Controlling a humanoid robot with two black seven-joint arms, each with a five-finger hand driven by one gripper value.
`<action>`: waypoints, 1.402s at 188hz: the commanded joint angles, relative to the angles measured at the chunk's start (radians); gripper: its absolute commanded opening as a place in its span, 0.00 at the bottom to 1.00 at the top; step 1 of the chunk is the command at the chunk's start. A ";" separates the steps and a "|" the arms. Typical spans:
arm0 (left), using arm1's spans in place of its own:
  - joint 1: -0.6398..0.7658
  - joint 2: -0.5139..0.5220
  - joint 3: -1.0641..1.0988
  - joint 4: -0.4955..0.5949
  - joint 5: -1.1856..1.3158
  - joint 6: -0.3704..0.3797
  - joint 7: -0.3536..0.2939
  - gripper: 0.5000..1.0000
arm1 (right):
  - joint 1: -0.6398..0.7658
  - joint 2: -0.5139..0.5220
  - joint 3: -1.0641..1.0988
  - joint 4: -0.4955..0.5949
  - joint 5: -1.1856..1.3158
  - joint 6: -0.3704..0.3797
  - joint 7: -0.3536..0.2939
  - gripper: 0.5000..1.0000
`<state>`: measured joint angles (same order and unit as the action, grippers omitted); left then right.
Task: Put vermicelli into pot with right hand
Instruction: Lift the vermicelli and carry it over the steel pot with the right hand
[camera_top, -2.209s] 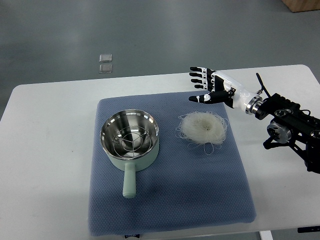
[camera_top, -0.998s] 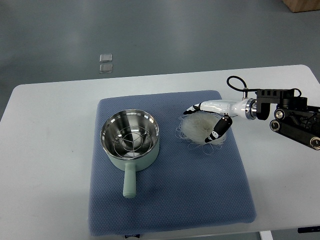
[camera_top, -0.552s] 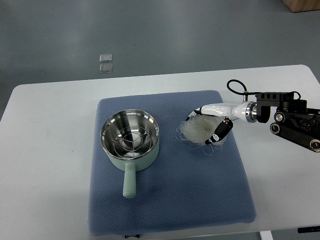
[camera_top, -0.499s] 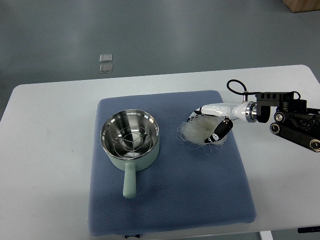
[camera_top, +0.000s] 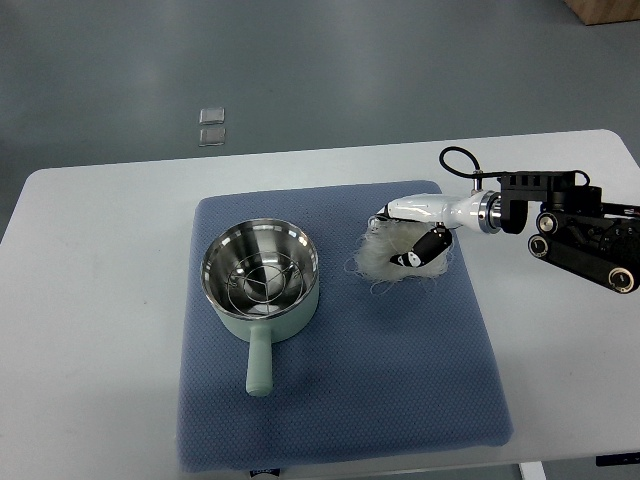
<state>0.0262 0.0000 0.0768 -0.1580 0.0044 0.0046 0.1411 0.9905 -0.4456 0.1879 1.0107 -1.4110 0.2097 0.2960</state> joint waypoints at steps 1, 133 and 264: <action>0.000 0.000 0.000 0.000 0.000 0.000 0.000 1.00 | 0.051 0.021 0.002 0.005 0.009 0.000 0.020 0.00; 0.000 0.000 0.001 0.000 0.000 0.000 0.000 1.00 | 0.353 0.226 0.002 0.019 0.090 0.031 0.052 0.00; 0.000 0.000 0.000 0.000 0.000 0.000 0.000 1.00 | 0.224 0.320 -0.001 0.009 0.106 0.033 0.046 0.74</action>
<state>0.0260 0.0000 0.0769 -0.1580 0.0040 0.0046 0.1411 1.2188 -0.1258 0.1855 1.0214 -1.3138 0.2405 0.3434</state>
